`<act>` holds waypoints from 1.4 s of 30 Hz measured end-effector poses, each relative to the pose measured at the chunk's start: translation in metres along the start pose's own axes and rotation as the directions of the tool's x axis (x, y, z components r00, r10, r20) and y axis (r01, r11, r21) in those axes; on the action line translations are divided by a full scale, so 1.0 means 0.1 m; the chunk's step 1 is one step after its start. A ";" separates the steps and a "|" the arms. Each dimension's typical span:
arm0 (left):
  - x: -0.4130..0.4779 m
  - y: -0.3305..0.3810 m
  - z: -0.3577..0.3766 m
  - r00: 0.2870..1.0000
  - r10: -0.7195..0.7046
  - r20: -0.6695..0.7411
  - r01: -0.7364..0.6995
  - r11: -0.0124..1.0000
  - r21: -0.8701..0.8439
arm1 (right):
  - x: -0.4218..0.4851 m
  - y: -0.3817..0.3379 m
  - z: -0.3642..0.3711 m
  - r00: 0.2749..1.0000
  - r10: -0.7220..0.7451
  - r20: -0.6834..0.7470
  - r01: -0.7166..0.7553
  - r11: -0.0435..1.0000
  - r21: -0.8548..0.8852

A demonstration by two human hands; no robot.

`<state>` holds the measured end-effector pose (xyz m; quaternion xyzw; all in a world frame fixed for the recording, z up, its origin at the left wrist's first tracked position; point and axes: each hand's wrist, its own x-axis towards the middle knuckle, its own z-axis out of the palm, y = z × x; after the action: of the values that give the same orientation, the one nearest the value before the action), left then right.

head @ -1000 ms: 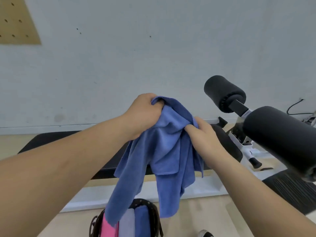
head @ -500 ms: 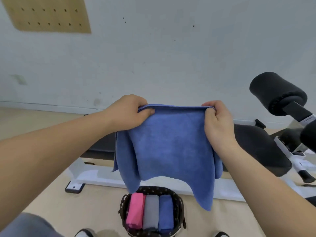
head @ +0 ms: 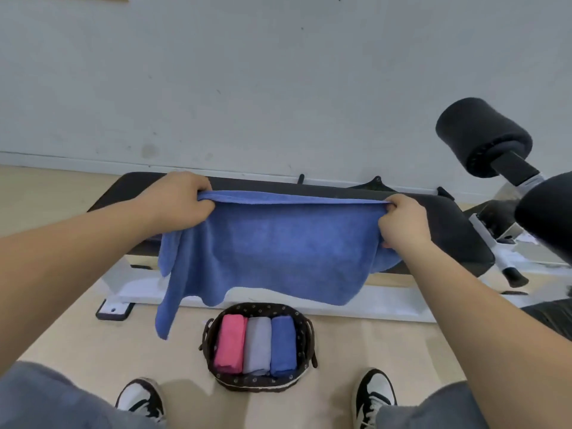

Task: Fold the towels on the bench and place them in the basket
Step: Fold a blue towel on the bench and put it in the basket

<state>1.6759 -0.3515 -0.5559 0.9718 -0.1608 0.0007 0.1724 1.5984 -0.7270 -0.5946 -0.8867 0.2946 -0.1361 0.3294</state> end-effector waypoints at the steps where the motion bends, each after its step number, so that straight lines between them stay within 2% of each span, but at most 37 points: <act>1: 0.04 -0.07 0.06 1.000 -0.014 0.012 0.014 1.000 0.027 | 0.01 -0.04 0.01 0.995 0.102 0.020 -0.104 0.979 0.175; 2: 0.07 -0.15 0.10 0.999 -0.035 0.022 0.034 0.998 0.045 | 0.00 -0.12 0.00 0.968 0.239 0.073 -0.250 0.900 0.358; 3: 0.11 -0.22 0.13 0.997 -0.069 0.033 0.067 0.996 0.057 | -0.03 -0.20 -0.01 0.920 0.362 0.150 -0.385 0.763 0.520; 4: 0.14 -0.30 0.17 0.993 -0.106 0.043 0.103 0.992 0.079 | -0.04 -0.24 -0.02 0.878 0.436 0.197 -0.453 0.628 0.633; 5: 0.16 -0.37 0.20 0.989 -0.140 0.052 0.133 0.985 0.113 | -0.03 -0.24 -0.02 0.866 0.463 0.187 -0.447 0.552 0.704; 6: 0.19 -0.42 0.24 0.985 -0.163 0.047 0.155 0.977 0.148 | -0.02 -0.23 -0.03 0.886 0.440 0.144 -0.392 0.547 0.740; 7: 0.23 -0.46 0.27 0.983 -0.179 0.035 0.170 0.968 0.182 | -0.03 -0.22 -0.06 0.923 0.380 0.056 -0.292 0.600 0.745; 8: 0.27 -0.47 0.30 0.982 -0.185 0.021 0.177 0.962 0.208 | -0.01 -0.19 -0.10 0.954 0.289 -0.084 -0.160 0.724 0.671; 9: 0.30 -0.48 0.32 0.983 -0.183 0.004 0.177 0.958 0.227 | 0.02 -0.15 -0.15 0.960 0.162 -0.229 -0.029 0.871 0.491; 10: 0.34 -0.48 0.33 0.985 -0.174 -0.025 0.175 0.956 0.234 | 0.05 -0.14 -0.21 0.942 0.020 -0.334 0.073 0.962 0.264; 11: 0.39 -0.49 0.33 0.984 -0.167 -0.057 0.176 0.957 0.229 | 0.09 -0.13 -0.23 0.912 -0.105 -0.397 0.150 0.985 0.082; 12: 0.43 -0.50 0.34 0.983 -0.162 -0.082 0.176 0.961 0.215 | 0.12 -0.12 -0.21 0.893 -0.174 -0.416 0.191 0.982 0.000; 13: 0.47 -0.51 0.35 0.982 -0.168 -0.086 0.183 0.962 0.202 | 0.16 -0.12 -0.16 0.896 -0.190 -0.401 0.208 0.978 0.001; 16: 0.58 -0.60 0.40 0.971 -0.234 -0.045 0.238 0.949 0.206 | 0.27 -0.01 0.11 0.950 -0.110 -0.291 0.140 0.987 0.083; 20: 0.81 -0.65 0.51 0.959 -0.280 -0.031 0.280 0.932 0.231 | 0.56 0.16 0.42 0.973 -0.071 -0.222 0.067 0.997 -0.026; 26: 1.35 -0.59 0.53 0.969 -0.247 0.010 0.232 0.926 0.298 | 1.03 0.07 0.69 0.948 -0.195 -0.251 0.160 0.975 -0.152; 28: 1.51 -0.64 0.57 0.980 -0.200 -0.007 0.195 0.948 0.253 | 1.21 0.09 0.76 0.952 -0.177 -0.251 0.128 0.971 -0.202; 32: 1.70 -0.79 0.70 0.984 -0.074 -0.161 0.080 0.996 0.027 | 1.38 0.13 0.89 0.953 -0.188 -0.238 0.125 0.958 -0.257; 35: 1.68 -0.82 0.75 0.980 -0.112 -0.164 0.102 0.993 -0.065 | 1.37 -0.02 0.90 0.963 -0.141 -0.229 0.067 0.950 -0.305; 37: 1.58 -0.86 0.70 0.977 -0.132 -0.167 0.125 0.991 -0.055 | 1.32 -0.20 0.87 0.960 -0.177 -0.215 0.104 0.944 -0.314; 39: 1.47 -0.93 0.61 0.977 -0.156 -0.145 0.154 0.988 -0.021 | 1.17 -0.42 0.88 0.958 -0.267 -0.105 0.232 0.937 -0.263; 41: 1.36 -1.01 0.49 0.971 -0.213 -0.109 0.213 0.977 -0.012 | 0.91 -0.67 1.00 0.938 -0.324 0.125 0.341 0.928 -0.154; 42: 1.31 -1.06 0.46 0.968 -0.233 -0.097 0.231 0.973 -0.030 | 0.76 -0.77 1.09 0.906 -0.348 0.242 0.381 0.919 -0.106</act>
<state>1.8311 -0.3133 -0.6274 0.9811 -0.0374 0.0277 0.1881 1.7394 -0.6722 -0.6216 -0.9579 0.0948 -0.0745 0.2605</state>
